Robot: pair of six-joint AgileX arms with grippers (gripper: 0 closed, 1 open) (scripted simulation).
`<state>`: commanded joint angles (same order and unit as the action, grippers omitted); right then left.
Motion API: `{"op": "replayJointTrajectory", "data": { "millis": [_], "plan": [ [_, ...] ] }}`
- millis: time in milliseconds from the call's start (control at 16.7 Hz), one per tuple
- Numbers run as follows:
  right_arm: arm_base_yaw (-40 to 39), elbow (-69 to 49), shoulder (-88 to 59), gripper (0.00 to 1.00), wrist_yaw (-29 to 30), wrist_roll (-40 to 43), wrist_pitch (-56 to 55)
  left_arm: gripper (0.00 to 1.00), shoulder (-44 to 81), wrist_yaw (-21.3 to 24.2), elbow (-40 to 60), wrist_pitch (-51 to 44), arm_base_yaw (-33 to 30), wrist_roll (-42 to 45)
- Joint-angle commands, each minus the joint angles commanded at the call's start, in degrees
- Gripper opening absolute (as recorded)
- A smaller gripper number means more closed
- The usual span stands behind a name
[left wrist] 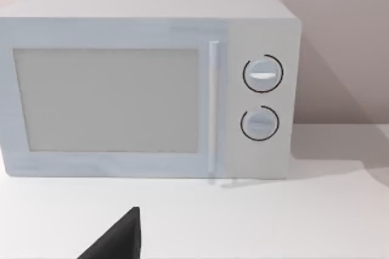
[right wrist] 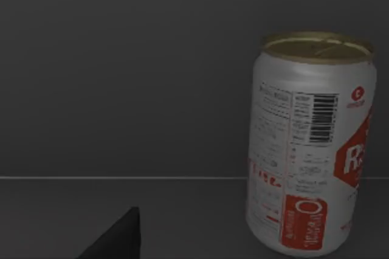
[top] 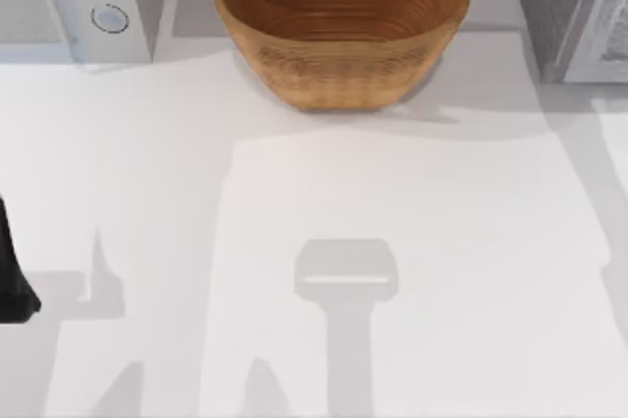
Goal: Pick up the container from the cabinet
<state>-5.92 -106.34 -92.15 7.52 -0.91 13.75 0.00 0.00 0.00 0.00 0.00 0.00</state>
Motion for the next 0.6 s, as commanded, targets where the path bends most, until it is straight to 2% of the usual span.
{"op": "replayJointTrajectory", "data": {
  "millis": [240,600],
  "plan": [
    [-0.1,-1.7,-1.5,1.00,0.1,0.0,0.4,1.00,0.0,0.0,0.0,0.0,0.0,0.0],
    [0.8,-13.2,-11.0,1.00,-0.7,0.0,2.2,1.00,0.0,0.0,0.0,0.0,0.0,0.0]
  ]
}}
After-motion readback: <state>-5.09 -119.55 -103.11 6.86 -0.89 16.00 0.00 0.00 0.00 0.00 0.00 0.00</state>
